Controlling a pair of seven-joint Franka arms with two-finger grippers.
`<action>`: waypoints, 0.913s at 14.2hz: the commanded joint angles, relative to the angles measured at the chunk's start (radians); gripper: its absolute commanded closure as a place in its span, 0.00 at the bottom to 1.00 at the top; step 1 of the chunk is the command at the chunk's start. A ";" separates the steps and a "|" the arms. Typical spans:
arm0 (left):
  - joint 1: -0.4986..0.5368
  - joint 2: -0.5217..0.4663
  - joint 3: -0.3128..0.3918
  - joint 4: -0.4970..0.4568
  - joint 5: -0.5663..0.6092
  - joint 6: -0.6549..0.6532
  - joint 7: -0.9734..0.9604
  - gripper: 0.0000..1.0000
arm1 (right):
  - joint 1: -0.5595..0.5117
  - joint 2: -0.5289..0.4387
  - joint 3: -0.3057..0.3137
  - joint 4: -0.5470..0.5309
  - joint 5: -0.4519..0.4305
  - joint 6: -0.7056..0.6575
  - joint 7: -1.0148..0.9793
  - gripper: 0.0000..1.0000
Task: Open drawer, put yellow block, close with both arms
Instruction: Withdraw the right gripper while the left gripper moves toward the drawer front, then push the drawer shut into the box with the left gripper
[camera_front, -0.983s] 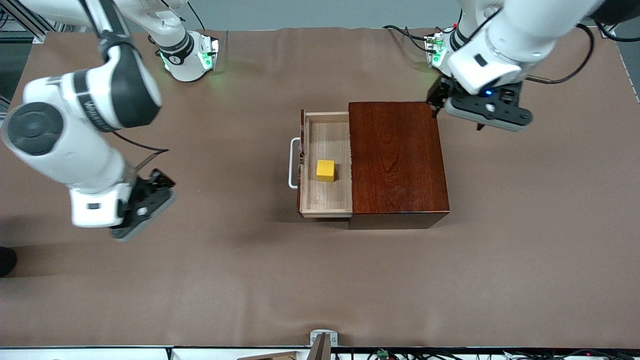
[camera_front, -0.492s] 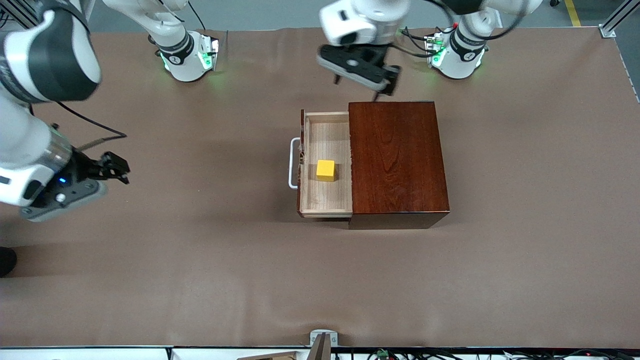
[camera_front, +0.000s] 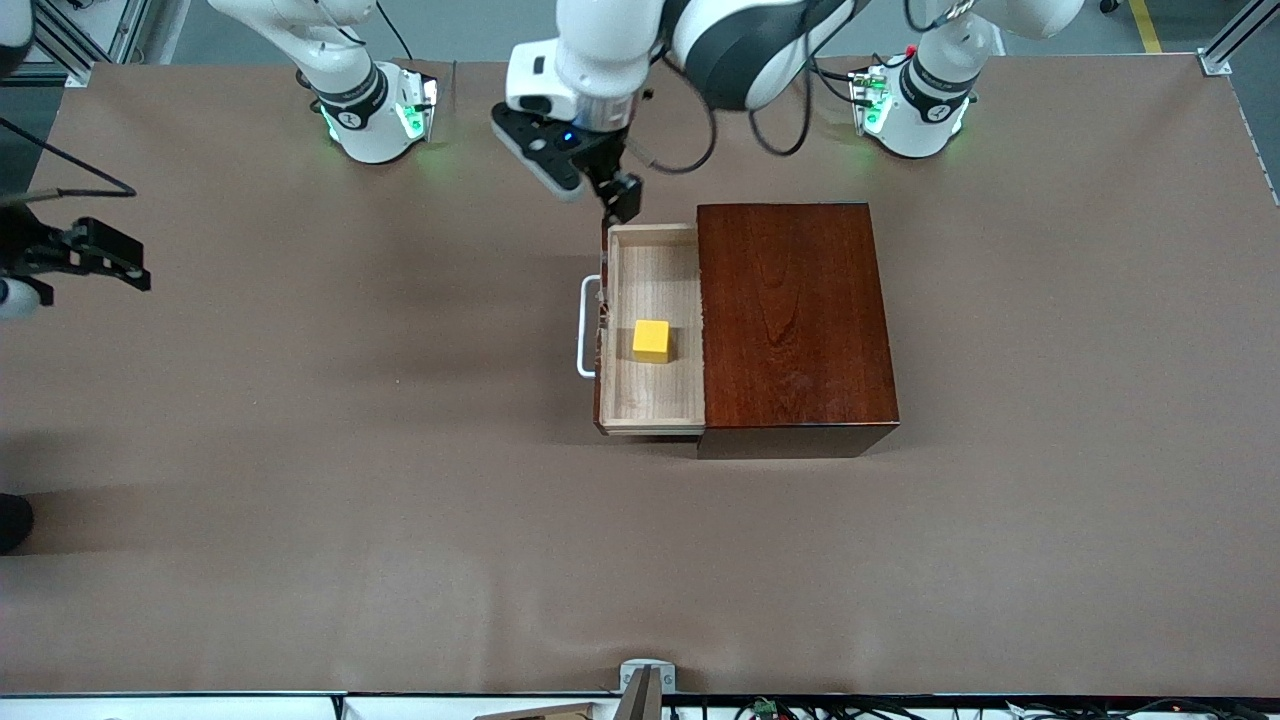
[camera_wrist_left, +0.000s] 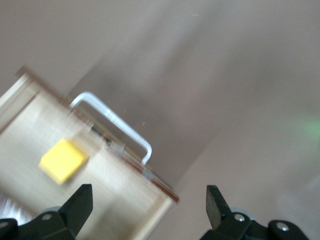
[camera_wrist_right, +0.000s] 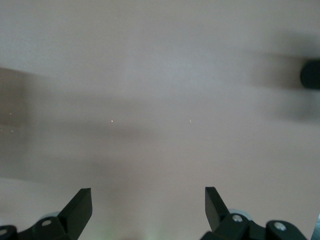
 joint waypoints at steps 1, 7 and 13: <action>-0.023 0.131 0.010 0.090 0.020 0.086 0.248 0.00 | 0.050 -0.057 -0.027 -0.045 0.012 -0.021 0.113 0.00; -0.017 0.255 0.058 0.083 0.025 0.142 0.591 0.00 | 0.081 -0.097 -0.092 -0.089 0.090 0.007 0.136 0.00; -0.014 0.289 0.070 0.080 0.106 0.125 0.637 0.00 | 0.079 -0.112 -0.115 -0.126 0.092 0.020 0.124 0.00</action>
